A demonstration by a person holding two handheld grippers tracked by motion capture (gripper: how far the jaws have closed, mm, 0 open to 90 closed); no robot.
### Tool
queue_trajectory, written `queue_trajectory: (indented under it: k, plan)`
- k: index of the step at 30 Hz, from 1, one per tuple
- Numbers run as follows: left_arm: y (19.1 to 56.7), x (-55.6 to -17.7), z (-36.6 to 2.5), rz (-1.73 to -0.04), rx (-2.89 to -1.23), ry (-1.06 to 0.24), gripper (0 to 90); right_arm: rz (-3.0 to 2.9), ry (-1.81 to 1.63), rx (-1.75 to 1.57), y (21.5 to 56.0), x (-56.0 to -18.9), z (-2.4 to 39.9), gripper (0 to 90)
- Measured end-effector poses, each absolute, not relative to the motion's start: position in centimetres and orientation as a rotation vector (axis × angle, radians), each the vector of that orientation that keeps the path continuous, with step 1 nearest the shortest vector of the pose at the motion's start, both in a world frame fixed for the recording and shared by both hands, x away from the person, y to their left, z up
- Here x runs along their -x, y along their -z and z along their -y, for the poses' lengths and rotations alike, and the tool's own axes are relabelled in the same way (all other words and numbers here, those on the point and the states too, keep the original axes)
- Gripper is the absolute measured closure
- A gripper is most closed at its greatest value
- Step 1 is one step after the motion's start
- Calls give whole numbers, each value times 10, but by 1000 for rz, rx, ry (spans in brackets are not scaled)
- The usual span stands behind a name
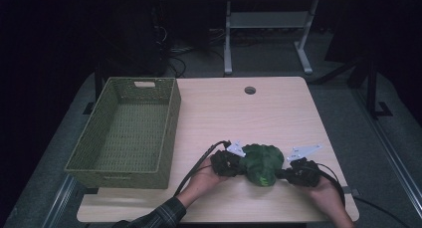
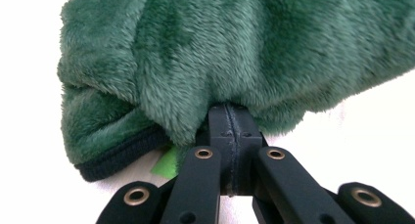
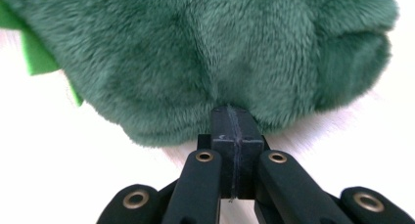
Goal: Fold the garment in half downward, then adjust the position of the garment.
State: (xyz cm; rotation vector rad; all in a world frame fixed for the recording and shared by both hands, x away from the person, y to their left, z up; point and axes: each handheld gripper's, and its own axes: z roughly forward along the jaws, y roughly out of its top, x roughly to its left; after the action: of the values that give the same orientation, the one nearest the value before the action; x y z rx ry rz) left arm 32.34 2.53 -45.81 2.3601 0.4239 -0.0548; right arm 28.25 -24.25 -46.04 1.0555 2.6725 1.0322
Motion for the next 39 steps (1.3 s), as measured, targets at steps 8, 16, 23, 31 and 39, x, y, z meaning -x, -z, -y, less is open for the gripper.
queue_trajectory:
  k: [8, 16, 23, 31, 39]
  plan:
    - [437, -309, -34, -390, -2334, 88, 895, -2554, -1100, -1120, 444, -275, 275, 899]
    - [429, -287, -22, -317, -2316, 159, 894, -2463, -1160, -1116, 431, -298, 287, 899]
    - [436, -282, -6, -298, -2321, 200, 894, -2416, -1230, -1110, 426, -331, 277, 899]
    - [447, -284, 8, -303, -2314, 211, 894, -2440, -1278, -1090, 436, -369, 250, 899]
    - [457, -296, 9, -337, -2325, 179, 895, -2554, -1188, -1080, 456, -376, 230, 898]
